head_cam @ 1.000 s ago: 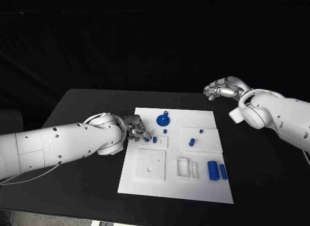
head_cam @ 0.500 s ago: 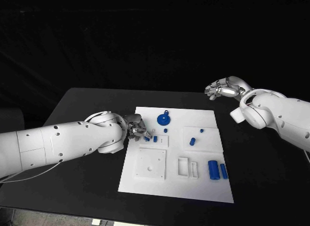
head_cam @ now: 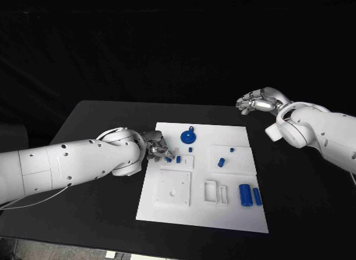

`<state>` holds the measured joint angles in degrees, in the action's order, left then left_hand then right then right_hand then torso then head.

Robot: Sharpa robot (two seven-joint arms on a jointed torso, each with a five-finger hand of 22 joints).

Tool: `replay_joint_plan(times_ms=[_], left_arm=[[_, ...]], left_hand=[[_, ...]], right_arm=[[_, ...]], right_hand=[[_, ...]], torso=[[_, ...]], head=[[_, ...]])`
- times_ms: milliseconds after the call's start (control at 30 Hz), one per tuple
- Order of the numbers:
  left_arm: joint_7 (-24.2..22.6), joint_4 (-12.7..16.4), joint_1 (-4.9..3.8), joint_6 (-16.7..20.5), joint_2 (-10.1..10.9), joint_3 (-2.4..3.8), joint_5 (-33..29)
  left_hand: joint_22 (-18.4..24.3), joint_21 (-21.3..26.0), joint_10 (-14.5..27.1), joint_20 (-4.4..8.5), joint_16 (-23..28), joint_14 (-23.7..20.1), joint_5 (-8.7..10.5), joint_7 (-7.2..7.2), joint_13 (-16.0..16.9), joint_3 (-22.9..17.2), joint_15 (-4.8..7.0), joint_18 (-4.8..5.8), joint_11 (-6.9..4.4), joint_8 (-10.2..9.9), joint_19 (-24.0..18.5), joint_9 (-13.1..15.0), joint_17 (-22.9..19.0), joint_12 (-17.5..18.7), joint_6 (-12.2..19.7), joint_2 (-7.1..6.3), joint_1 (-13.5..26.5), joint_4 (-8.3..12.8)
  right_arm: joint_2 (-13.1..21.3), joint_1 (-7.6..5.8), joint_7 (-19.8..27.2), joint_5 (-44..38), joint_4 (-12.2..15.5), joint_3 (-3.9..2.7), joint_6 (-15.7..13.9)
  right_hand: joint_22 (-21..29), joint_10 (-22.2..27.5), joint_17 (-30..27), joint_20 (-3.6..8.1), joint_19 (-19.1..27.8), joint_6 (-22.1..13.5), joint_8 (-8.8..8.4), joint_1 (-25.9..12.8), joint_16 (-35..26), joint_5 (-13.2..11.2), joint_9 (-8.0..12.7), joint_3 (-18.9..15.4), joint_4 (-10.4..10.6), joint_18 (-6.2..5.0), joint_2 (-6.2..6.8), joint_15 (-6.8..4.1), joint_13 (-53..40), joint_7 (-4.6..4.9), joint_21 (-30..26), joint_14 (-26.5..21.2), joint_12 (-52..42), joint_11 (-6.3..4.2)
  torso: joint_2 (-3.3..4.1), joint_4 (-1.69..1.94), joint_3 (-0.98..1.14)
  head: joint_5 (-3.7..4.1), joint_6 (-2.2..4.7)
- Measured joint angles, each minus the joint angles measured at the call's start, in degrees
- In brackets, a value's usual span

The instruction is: Assemble the parts on the task board

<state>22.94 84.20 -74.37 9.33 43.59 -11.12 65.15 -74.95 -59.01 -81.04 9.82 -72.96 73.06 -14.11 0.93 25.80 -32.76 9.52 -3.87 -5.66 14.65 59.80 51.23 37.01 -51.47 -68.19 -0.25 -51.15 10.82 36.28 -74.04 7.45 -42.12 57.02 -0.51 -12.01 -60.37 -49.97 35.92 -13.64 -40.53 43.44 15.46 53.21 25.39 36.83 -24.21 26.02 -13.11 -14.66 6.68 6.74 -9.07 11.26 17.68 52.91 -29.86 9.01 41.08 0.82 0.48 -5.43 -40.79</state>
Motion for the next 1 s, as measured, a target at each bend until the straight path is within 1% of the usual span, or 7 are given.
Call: replay_joint_plan(times_ms=[400, 1000], left_arm=[[-0.1, 0.4, 0.07, 0.2, 0.6, 0.0, 0.7], [-0.2, 0.5, 0.14, 0.2, 0.6, 0.0, 1.6]], left_hand=[[0.0, 0.0, 0.0, 0.0, 0.0, 0.1, 0.42, 0.0, 0.0, 0.0, 0.06, 0.0, 0.0, 0.2, 0.0, 0.0, 0.0, 0.0, 0.0, 0.0, 0.0, 0.0], [0.0, 0.0, 0.0, -0.01, 0.0, 0.1, 0.16, 0.01, 0.0, 0.0, 0.06, 0.04, 0.0, 0.2, 0.0, 0.1, 0.0, 0.0, 0.0, 0.0, 0.0, 0.0]], right_arm=[[0.0, 0.0, 0.0, 0.0, 0.0, 0.0, 0.0], [0.0, 0.0, 0.0, 0.0, 0.0, 0.01, 0.1]], right_hand=[[0.0, 0.0, 0.0, 0.0, 0.0, 0.0, 0.0, 0.1, 0.0, 0.0, 0.0, 0.0, 0.0, 0.0, -0.05, 0.0, 0.0, 0.0, 0.0, 0.0, 0.0, 0.0], [0.0, 0.0, -0.1, 0.01, 0.0, 0.0, 0.0, 0.1, 0.0, 0.0, 0.0, 0.0, 0.0, 0.0, -0.05, 0.0, 0.1, 0.0, -0.2, 0.0, 0.0, 0.0]], torso=[[0.0, -0.07, -0.03], [-0.01, -0.03, 0.0]], head=[[-0.03, -0.13], [0.0, -0.21]])
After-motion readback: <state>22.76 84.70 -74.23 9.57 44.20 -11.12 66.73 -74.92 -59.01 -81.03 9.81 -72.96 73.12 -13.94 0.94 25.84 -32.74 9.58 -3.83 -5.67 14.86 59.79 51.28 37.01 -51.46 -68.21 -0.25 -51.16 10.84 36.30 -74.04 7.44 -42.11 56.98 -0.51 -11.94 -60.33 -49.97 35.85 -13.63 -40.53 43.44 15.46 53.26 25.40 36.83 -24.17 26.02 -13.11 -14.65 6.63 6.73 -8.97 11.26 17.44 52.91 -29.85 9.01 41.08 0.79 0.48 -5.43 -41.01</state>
